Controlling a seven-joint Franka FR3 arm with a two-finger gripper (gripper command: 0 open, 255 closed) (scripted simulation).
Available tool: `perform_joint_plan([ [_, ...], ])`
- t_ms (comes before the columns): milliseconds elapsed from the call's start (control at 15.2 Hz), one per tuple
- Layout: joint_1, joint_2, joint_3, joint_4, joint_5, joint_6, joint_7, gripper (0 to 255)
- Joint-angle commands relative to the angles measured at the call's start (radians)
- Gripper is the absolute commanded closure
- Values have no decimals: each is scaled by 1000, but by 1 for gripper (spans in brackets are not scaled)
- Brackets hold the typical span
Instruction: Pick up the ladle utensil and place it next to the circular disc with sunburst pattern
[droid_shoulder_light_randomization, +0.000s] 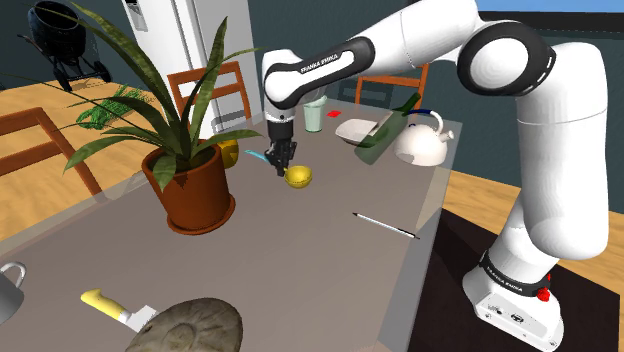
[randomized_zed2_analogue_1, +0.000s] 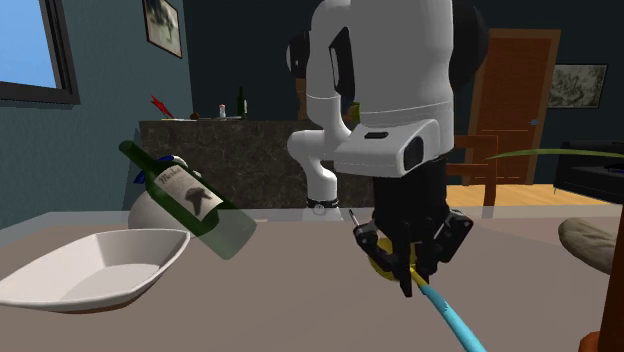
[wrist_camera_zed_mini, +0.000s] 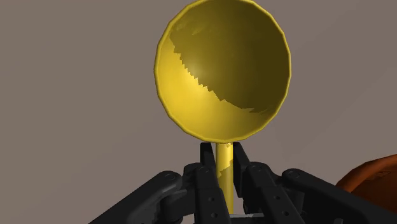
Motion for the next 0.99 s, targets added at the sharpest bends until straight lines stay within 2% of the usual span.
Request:
perform_joint_plan([
  [0, 0, -8, 0, 18, 0, -26, 3, 255],
  [792, -2, -38, 1, 129, -2, -166, 22, 255],
  [924, 18, -91, 13, 50, 3, -135, 50, 255],
])
